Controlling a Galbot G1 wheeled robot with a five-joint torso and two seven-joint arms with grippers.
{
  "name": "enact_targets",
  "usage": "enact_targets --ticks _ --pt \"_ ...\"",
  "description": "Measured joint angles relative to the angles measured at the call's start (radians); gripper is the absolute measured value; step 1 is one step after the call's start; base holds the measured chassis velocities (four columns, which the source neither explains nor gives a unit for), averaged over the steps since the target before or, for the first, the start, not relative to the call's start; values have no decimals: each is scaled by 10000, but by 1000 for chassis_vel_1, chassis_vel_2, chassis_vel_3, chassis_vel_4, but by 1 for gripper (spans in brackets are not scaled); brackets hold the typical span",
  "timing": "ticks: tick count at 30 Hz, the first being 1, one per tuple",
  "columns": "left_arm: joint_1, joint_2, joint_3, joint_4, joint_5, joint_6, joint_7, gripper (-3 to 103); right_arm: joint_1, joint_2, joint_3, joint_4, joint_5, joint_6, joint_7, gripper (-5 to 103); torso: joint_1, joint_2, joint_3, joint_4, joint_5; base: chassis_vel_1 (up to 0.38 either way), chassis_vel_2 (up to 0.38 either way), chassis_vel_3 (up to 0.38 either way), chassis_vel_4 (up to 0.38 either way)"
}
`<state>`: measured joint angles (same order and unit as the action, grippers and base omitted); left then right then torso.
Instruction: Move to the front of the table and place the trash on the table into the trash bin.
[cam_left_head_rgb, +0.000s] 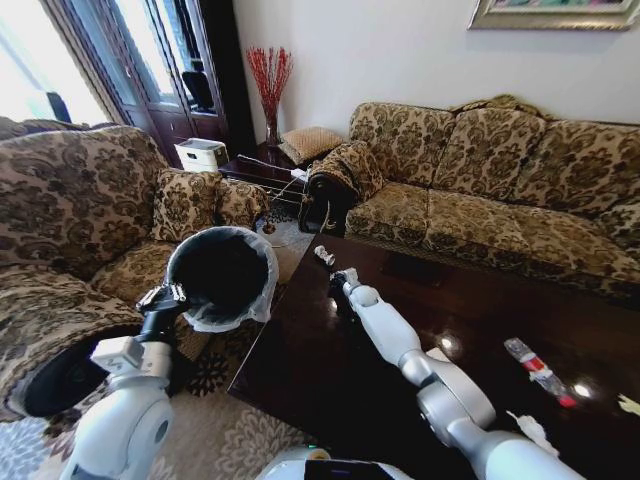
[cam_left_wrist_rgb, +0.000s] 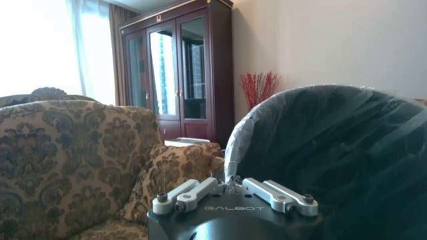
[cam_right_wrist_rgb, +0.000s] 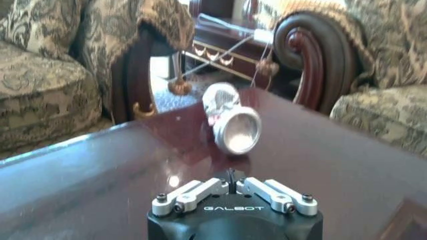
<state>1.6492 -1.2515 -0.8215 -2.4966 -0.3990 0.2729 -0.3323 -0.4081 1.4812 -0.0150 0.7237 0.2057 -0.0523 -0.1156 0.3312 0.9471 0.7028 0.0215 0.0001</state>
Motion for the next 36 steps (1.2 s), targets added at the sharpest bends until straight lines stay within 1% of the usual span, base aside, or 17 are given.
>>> enact_targets --ticks 6,7,8,9,11,14,15,18,20,22,23,26,28,31,32,34,36 --pt "0 -29 -27 25 9 0 0 2 -297 -323 -363 1260 700 -85 455 0 0 0 -1 4 -1 0 0 0 0" --pt "0 -37 -29 42 11 1 -2 2 -450 -528 -542 1857 993 -226 600 4 0 0 -1 4 -2 0 0 0 0" --pt "-1 -39 -29 48 11 1 -1 2 -508 -604 -585 2078 1070 -261 648 4 0 1 -2 4 -3 0 0 0 0" --pt "-18 -41 -29 70 12 2 0 2 -672 -828 -687 2742 1250 -411 760 15 -1 0 -3 3 -1 0 0 0 0" --pt "-27 -42 -28 82 12 3 -1 2 -706 -881 -705 2898 1288 -457 786 15 -1 0 -3 3 -1 0 0 0 0" --pt "-75 -82 -6 146 12 19 -3 2 -914 -1238 -792 3929 1406 -627 916 31 0 0 -2 1 -1 0 0 0 0" --pt "-75 -82 -6 146 12 19 -3 2 -914 -1238 -792 3929 1406 -627 916 31 0 0 -2 1 -1 0 0 0 0" --pt "-91 -151 63 204 23 88 2 2 -1044 -1533 -845 4828 1437 -778 981 47 -1 0 -3 3 -1 0 0 0 0" --pt "-94 -163 81 218 36 103 10 2 -1062 -1580 -862 4956 1460 -814 992 47 -2 0 -3 3 -1 0 0 0 0" --pt "-125 -196 149 266 90 141 49 2 -1100 -1750 -916 5336 1536 -901 1038 58 -2 0 -3 2 -1 0 0 0 0" --pt "-125 -196 149 266 90 141 49 2 -1100 -1750 -916 5336 1536 -901 1038 58 -2 0 -3 2 -1 0 0 0 0" --pt "-119 -245 213 294 151 153 80 2 -1148 -1825 -925 5462 1552 -907 1045 76 -1 0 -3 1 0 0 0 0 0" --pt "-113 -258 229 307 177 153 84 2 -1167 -1829 -923 5471 1559 -907 1045 76 -2 0 -3 2 -1 0 0 0 0" --pt "-112 -283 262 369 227 154 89 2 -1186 -1781 -868 5382 1563 -889 1050 91 -2 0 -3 2 0 21 34 24 32" --pt "-112 -283 262 369 227 154 89 2 -1186 -1781 -868 5382 1563 -889 1050 91 -2 0 -3 2 0 34 51 45 42" --pt "-112 -283 271 388 259 150 91 2 -1172 -1727 -847 5287 1532 -883 1064 99 -2 0 -3 3 0 51 69 54 46" --pt "-109 -275 273 408 279 121 87 2 -1125 -1681 -835 5242 1522 -888 1107 100 -2 0 -3 6 0 66 73 71 60"
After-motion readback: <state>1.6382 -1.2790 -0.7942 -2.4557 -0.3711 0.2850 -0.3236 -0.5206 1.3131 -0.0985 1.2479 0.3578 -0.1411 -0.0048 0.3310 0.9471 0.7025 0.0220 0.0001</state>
